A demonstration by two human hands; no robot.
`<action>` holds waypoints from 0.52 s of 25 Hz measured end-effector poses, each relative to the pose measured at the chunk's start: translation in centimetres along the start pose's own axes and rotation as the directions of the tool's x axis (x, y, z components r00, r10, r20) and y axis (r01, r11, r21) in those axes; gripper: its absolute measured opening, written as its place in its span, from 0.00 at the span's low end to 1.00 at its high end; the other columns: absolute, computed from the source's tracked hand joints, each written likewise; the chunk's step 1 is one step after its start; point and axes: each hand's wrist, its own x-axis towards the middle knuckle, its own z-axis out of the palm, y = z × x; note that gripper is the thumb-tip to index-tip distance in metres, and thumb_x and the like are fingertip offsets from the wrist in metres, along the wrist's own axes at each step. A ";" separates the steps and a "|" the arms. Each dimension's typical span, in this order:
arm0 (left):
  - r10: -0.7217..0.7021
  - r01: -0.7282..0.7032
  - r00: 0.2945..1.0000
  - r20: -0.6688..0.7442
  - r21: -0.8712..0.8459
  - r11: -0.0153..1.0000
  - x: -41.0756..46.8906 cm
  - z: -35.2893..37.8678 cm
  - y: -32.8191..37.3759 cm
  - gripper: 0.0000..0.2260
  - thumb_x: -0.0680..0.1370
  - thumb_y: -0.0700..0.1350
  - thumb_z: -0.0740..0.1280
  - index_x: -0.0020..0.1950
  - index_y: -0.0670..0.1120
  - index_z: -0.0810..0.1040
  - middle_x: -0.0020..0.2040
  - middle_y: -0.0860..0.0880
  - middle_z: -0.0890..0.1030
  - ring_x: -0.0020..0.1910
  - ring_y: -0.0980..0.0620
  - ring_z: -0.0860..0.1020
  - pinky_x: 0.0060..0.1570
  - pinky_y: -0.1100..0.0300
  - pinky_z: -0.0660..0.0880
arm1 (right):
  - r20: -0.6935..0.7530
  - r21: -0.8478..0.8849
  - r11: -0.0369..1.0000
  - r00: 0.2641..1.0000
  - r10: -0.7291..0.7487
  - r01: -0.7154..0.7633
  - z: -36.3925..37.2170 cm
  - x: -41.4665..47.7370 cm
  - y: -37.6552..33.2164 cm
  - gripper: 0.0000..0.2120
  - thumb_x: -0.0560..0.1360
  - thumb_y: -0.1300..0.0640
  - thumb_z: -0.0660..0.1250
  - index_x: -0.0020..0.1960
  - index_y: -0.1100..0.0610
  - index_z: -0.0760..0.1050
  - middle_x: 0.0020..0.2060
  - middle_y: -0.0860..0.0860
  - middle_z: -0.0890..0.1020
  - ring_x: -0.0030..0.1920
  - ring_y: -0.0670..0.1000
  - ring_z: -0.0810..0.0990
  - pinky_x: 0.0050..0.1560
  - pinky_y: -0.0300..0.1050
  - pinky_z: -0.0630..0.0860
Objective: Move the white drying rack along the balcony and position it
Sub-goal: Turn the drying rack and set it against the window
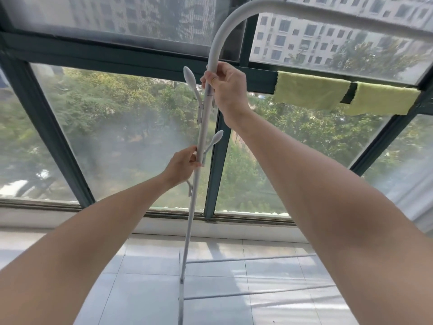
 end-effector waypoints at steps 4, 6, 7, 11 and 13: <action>-0.009 0.009 1.000 -0.005 -0.021 1.000 3.1 -0.5 -1.1 0.08 0.76 0.32 0.64 0.52 0.42 0.73 0.47 0.42 0.81 0.48 0.44 0.81 0.55 0.48 0.77 | -0.033 -0.036 0.999 0.999 0.001 -0.002 1.1 3.3 2.0 0.03 0.75 0.62 0.65 0.48 0.60 0.77 0.35 0.53 0.80 0.37 0.51 0.79 0.47 0.53 0.81; -0.035 0.035 0.999 -0.013 -0.015 0.999 5.1 -0.7 -1.4 0.08 0.76 0.32 0.65 0.52 0.42 0.73 0.47 0.42 0.81 0.48 0.45 0.81 0.55 0.49 0.77 | -0.049 -0.060 0.998 0.999 0.004 -0.007 1.6 5.1 2.9 0.03 0.75 0.62 0.65 0.47 0.59 0.78 0.35 0.53 0.80 0.36 0.51 0.79 0.46 0.55 0.81; -0.053 0.053 0.998 -0.016 -0.017 0.998 6.1 -0.9 -1.6 0.08 0.76 0.33 0.65 0.52 0.42 0.73 0.47 0.42 0.81 0.48 0.45 0.81 0.55 0.50 0.77 | -0.054 -0.058 0.998 0.999 0.005 -0.009 1.8 5.9 3.3 0.03 0.75 0.62 0.65 0.47 0.59 0.78 0.35 0.53 0.80 0.37 0.52 0.79 0.46 0.56 0.81; -0.080 0.079 0.997 -0.017 -0.028 0.996 9.6 -1.4 -2.8 0.09 0.76 0.33 0.65 0.55 0.40 0.73 0.47 0.42 0.81 0.48 0.46 0.81 0.55 0.51 0.77 | -0.060 -0.040 0.998 0.998 0.036 -0.038 2.8 8.8 4.7 0.04 0.75 0.62 0.65 0.47 0.59 0.78 0.36 0.53 0.81 0.38 0.52 0.78 0.47 0.57 0.81; -0.074 0.073 0.997 -0.017 -0.031 0.997 10.8 -1.5 -3.3 0.10 0.76 0.33 0.65 0.55 0.40 0.73 0.46 0.44 0.81 0.46 0.48 0.81 0.54 0.53 0.77 | -0.062 -0.040 0.998 0.997 0.047 -0.049 3.1 9.9 5.2 0.04 0.75 0.62 0.65 0.48 0.58 0.78 0.37 0.52 0.81 0.39 0.52 0.79 0.49 0.56 0.81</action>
